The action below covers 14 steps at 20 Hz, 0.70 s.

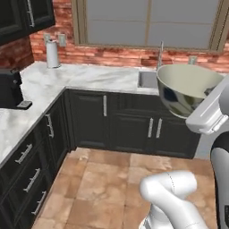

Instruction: Move the bowls from the cabinet to the plates on the dining table.

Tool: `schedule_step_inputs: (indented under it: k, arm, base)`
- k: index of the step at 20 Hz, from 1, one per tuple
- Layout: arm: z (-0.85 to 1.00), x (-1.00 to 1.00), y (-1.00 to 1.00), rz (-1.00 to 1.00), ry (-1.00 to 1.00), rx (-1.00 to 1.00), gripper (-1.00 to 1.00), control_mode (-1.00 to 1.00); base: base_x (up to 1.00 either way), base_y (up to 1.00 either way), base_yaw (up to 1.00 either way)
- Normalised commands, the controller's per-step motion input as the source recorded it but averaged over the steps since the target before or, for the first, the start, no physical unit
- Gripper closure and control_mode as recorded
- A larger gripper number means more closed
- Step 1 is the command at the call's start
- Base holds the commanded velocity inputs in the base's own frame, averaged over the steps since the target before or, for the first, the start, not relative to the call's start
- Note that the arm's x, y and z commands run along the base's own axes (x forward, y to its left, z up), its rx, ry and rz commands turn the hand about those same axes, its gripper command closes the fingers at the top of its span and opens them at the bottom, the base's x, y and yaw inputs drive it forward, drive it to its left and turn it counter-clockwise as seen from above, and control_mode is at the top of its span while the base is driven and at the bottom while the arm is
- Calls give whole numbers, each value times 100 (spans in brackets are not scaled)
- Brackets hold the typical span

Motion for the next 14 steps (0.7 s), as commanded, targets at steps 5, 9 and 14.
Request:
schedule_step_inputs:
  k: [5, 9, 14]
  arm:
    - [0, 0, 0, 0, 0, 0, 100, 100]
    - [0, 0, 0, 0, 0, 0, 100, 100]
    - [0, 0, 0, 0, 0, 0, 100, 100]
  base:
    - [100, -4, -15]
    - [100, -33, -11]
    - [100, -46, -15]
